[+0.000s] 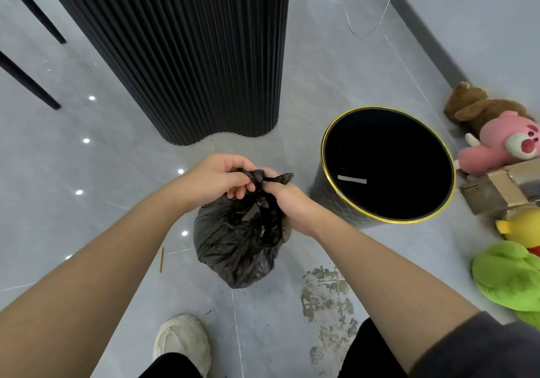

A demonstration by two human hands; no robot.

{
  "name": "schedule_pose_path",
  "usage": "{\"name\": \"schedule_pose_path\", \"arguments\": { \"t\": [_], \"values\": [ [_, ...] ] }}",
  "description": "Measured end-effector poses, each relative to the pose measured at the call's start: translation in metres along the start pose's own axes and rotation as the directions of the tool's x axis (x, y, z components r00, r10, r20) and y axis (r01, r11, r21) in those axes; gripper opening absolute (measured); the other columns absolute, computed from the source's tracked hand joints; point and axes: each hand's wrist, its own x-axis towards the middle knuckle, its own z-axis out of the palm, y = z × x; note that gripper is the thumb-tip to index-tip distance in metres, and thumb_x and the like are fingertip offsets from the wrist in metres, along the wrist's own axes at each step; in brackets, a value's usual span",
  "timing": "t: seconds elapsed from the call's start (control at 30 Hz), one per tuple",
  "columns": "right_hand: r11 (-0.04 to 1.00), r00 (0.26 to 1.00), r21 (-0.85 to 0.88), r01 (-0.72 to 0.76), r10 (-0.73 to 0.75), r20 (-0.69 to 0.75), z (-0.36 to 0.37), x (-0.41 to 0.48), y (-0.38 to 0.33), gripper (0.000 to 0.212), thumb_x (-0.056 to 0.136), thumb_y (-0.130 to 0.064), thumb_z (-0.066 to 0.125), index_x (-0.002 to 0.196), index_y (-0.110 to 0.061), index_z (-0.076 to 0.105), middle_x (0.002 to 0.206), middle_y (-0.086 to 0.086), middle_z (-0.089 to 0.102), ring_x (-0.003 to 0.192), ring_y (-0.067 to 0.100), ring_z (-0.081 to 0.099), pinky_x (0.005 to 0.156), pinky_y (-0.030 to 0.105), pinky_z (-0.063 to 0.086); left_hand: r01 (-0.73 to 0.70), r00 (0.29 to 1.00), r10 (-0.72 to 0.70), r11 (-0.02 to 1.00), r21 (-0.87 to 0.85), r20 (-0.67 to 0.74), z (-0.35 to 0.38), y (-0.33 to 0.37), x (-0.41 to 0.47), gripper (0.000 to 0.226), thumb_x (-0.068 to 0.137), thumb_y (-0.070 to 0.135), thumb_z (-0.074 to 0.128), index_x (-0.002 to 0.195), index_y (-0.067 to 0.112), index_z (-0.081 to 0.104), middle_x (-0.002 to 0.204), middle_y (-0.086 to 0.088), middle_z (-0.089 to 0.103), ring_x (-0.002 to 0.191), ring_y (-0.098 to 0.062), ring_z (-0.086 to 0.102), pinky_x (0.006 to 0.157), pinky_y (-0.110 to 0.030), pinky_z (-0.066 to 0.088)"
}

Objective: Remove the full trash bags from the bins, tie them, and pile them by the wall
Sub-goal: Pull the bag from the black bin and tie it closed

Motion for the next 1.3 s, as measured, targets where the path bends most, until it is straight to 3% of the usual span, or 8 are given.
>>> {"name": "schedule_pose_path", "arguments": {
  "t": [0.17, 0.5, 0.73, 0.87, 1.0, 1.1, 1.17, 1.3],
  "values": [
    [0.998, 0.993, 0.029, -0.056, 0.053, 0.104, 0.006, -0.002, 0.002, 0.037, 0.094, 0.002, 0.033, 0.086, -0.018, 0.063, 0.089, 0.005, 0.066, 0.086, 0.018, 0.062, 0.08, 0.028, 0.049, 0.051, 0.999, -0.051, 0.998, -0.022, -0.004, -0.003, -0.001, -0.002, 0.03, 0.089, -0.008, 0.045, 0.082, 0.011, 0.067, 0.069, -0.002, 0.067, 0.054, -0.01, 0.051, 0.049, -0.016, 0.041],
    [0.944, 0.969, 0.305, -0.127, 0.184, -0.167, 0.008, 0.008, 0.005, 0.029, 0.095, -0.016, 0.036, 0.102, -0.003, 0.062, 0.096, 0.015, 0.064, 0.082, 0.025, 0.06, 0.074, 0.034, 0.049, 0.177, 0.967, -0.153, 0.978, 0.107, -0.205, -0.004, -0.026, -0.004, 0.018, 0.091, 0.017, 0.058, 0.107, 0.01, 0.061, 0.084, 0.0, 0.067, 0.059, -0.009, 0.056, 0.053, -0.019, 0.042],
    [0.888, 0.948, 0.447, -0.113, 0.232, -0.22, 0.004, 0.01, -0.001, 0.035, 0.097, -0.024, 0.037, 0.102, -0.003, 0.064, 0.09, 0.014, 0.071, 0.081, 0.024, 0.068, 0.073, 0.036, 0.057, 0.229, 0.96, -0.278, 0.709, 0.667, -0.034, 0.025, -0.033, -0.022, 0.117, 0.049, 0.073, 0.072, 0.141, 0.03, 0.014, 0.134, 0.008, 0.032, 0.122, -0.015, 0.043, 0.098, -0.037, 0.044],
    [0.866, 0.966, 0.489, -0.101, 0.203, -0.16, 0.003, 0.008, -0.002, 0.045, 0.095, -0.038, 0.049, 0.121, -0.003, 0.058, 0.118, 0.016, 0.067, 0.106, 0.027, 0.065, 0.098, 0.044, 0.048, 0.181, 0.979, -0.039, 0.603, 0.777, -0.198, 0.038, -0.043, -0.014, 0.049, 0.084, 0.025, 0.059, 0.126, 0.018, 0.035, 0.111, -0.006, 0.057, 0.098, -0.029, 0.058, 0.076, -0.038, 0.05],
    [0.928, 0.966, 0.366, -0.072, 0.155, -0.204, -0.006, 0.009, -0.002, 0.043, 0.092, -0.033, 0.059, 0.123, -0.003, 0.056, 0.117, 0.014, 0.067, 0.106, 0.027, 0.065, 0.096, 0.046, 0.051, 0.153, 0.952, 0.049, 0.781, 0.606, -0.303, 0.014, -0.04, -0.01, 0.013, 0.087, 0.01, 0.058, 0.097, 0.018, 0.059, 0.093, -0.003, 0.062, 0.086, -0.026, 0.061, 0.075, -0.032, 0.049],
    [0.98, 0.955, 0.184, -0.069, 0.119, -0.272, -0.01, 0.008, -0.005, 0.021, 0.099, -0.023, 0.047, 0.107, -0.015, 0.064, 0.11, 0.007, 0.068, 0.107, 0.026, 0.063, 0.097, 0.047, 0.05, 0.106, 0.944, 0.048, 0.893, 0.438, -0.327, 0.002, -0.029, -0.013, 0.013, 0.087, 0.007, 0.061, 0.082, 0.019, 0.062, 0.075, 0.0, 0.061, 0.061, -0.017, 0.061, 0.06, -0.026, 0.054],
    [0.999, 0.976, 0.039, 0.019, -0.01, -0.218, -0.013, 0.004, -0.008, 0.035, 0.099, -0.006, 0.036, 0.095, -0.019, 0.068, 0.109, 0.004, 0.067, 0.112, 0.024, 0.061, 0.102, 0.045, 0.046, 0.067, 0.948, 0.058, 0.925, 0.374, -0.313, -0.003, -0.022, -0.013, 0.016, 0.087, 0.003, 0.061, 0.082, 0.018, 0.066, 0.07, 0.002, 0.062, 0.052, -0.005, 0.059, 0.051, -0.013, 0.049],
    [0.997, 0.997, 0.015, 0.079, -0.078, -0.024, -0.021, -0.003, -0.011, 0.044, 0.095, 0.003, 0.033, 0.116, -0.017, 0.066, 0.126, 0.005, 0.064, 0.119, 0.018, 0.057, 0.107, 0.038, 0.041, 0.0, 0.977, 0.079, 0.929, 0.37, -0.199, -0.007, -0.008, -0.013, 0.026, 0.084, 0.002, 0.064, 0.078, 0.027, 0.067, 0.071, 0.005, 0.067, 0.056, -0.001, 0.064, 0.059, -0.008, 0.047]
  ]
}}
